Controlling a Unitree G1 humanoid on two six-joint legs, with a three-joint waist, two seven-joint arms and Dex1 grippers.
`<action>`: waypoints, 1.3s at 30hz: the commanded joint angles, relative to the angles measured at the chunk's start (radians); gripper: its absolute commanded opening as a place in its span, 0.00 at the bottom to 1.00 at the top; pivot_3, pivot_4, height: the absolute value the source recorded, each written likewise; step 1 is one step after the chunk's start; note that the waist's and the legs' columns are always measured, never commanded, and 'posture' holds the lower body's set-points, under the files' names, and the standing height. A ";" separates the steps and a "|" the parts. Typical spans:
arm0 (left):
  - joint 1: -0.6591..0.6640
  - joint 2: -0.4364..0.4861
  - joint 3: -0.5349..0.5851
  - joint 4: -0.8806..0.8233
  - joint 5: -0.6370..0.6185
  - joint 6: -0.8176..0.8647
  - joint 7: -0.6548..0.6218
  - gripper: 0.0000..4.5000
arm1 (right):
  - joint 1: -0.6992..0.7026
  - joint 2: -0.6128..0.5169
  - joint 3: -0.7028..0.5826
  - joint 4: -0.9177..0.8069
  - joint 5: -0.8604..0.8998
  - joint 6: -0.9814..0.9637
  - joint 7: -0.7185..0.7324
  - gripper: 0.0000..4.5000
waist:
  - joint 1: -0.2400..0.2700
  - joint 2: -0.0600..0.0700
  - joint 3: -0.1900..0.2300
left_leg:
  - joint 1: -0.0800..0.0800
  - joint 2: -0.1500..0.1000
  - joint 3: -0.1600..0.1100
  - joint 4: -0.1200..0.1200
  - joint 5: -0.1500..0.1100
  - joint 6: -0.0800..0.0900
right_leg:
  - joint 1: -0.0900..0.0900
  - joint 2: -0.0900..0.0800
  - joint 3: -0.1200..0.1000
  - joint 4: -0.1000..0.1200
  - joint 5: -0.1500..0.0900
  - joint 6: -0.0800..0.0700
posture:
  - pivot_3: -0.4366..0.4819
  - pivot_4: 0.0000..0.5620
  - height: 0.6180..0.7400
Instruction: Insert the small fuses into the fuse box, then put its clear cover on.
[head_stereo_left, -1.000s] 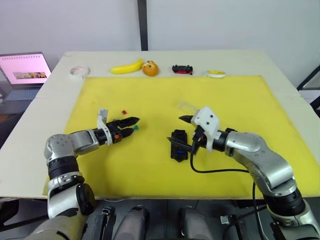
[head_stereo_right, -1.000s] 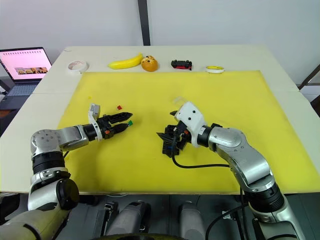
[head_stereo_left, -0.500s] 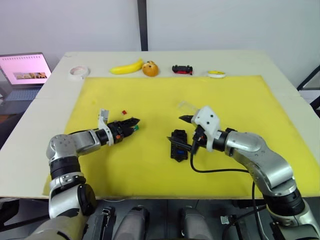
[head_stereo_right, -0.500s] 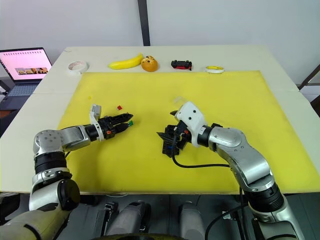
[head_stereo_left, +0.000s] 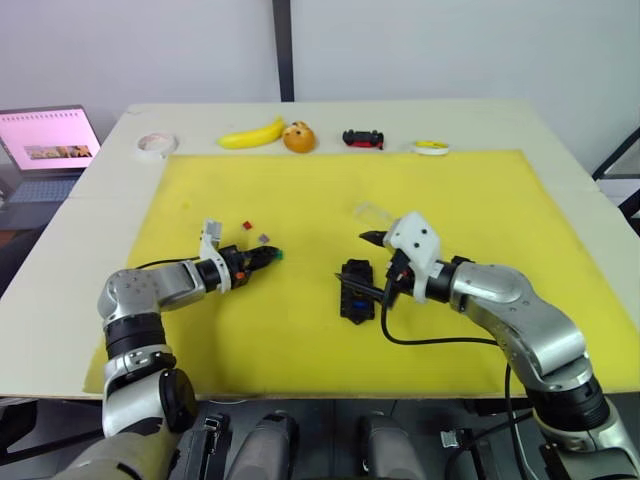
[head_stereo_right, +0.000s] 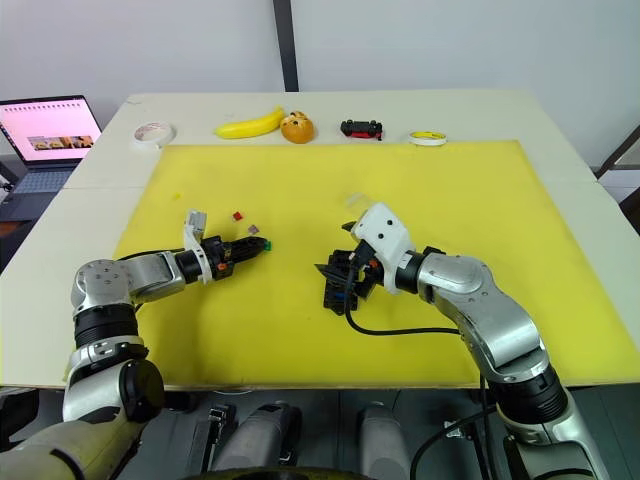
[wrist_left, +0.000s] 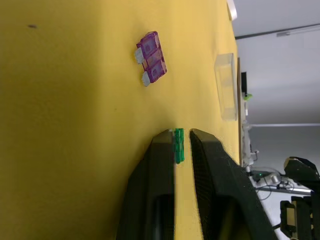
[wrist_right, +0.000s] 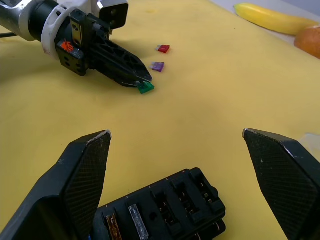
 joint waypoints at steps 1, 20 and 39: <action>0.024 -0.019 -0.040 0.022 0.024 0.003 0.004 0.17 | -0.001 -0.003 -0.024 -0.017 0.001 -0.012 0.000 1.00 | 0.000 0.000 0.000 | 0.000 0.000 0.000 0.000 0.000 0.000 | 0.000 0.000 0.000 0.000 0.000 0.000 | 0.48 0.27 1.00; -0.113 0.071 0.129 -0.170 -0.134 0.196 0.032 0.01 | -0.012 0.081 -0.146 -0.090 0.186 0.133 -0.048 1.00 | -0.010 -0.003 0.002 | -0.003 0.003 0.000 -0.002 0.000 -0.001 | -0.005 0.002 0.000 0.000 0.000 0.000 | 0.48 0.27 1.00; -0.248 -0.063 0.024 -0.239 -0.390 0.105 0.057 0.01 | -0.200 0.478 -0.435 0.026 0.795 0.342 -0.551 1.00 | -0.023 -0.002 0.002 | -0.003 0.002 0.002 -0.004 0.001 -0.002 | -0.007 0.001 0.002 0.000 0.000 0.000 | 0.48 0.27 1.00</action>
